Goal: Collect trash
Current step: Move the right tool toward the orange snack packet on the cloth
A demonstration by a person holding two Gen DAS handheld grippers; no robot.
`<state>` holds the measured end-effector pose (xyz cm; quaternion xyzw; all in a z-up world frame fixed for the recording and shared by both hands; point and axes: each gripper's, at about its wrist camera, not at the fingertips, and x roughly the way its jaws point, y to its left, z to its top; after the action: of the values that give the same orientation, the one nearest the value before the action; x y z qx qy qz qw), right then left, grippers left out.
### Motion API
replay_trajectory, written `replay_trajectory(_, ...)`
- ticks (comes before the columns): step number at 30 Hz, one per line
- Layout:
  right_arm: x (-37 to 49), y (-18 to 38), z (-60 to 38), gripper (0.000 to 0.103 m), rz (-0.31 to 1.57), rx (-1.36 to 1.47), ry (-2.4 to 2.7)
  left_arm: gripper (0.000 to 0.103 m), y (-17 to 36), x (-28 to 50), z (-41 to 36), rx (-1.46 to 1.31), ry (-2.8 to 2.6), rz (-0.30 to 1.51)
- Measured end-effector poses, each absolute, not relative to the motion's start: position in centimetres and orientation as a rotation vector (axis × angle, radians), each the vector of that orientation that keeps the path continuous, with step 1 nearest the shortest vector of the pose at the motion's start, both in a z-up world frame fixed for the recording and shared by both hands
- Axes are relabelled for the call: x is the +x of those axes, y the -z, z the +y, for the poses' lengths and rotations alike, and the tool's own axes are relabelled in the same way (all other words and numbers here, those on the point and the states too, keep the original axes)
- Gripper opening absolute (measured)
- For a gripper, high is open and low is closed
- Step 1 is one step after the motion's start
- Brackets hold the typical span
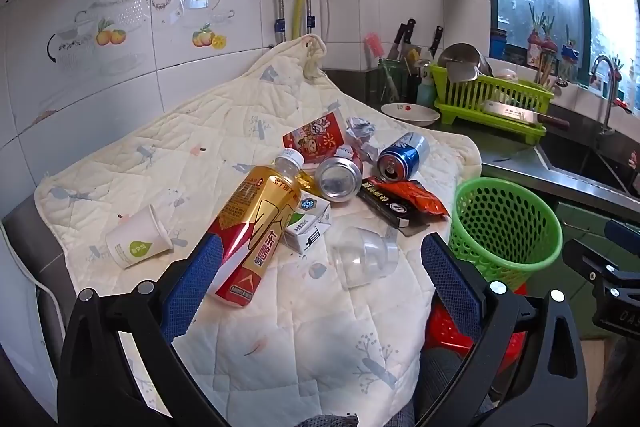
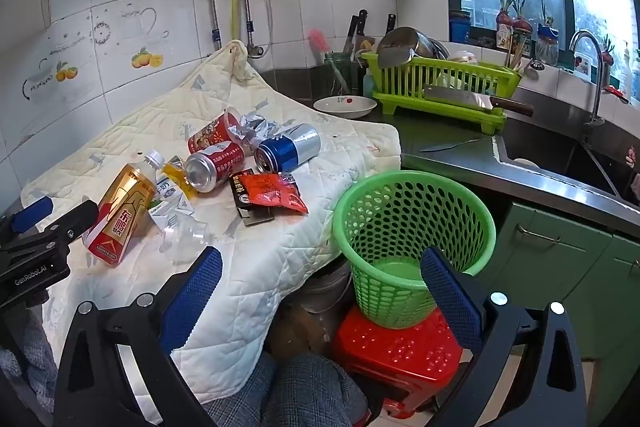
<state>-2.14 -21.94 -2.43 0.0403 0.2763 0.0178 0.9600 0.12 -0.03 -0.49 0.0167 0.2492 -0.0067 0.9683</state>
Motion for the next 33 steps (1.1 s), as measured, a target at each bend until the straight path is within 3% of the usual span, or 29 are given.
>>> replay_trajectory(33,-1.4,2.8,-20.8,0.096,0.577,0.076,-0.050,0.098,0.6,0.5,0.1,0.032,0.012,0.509)
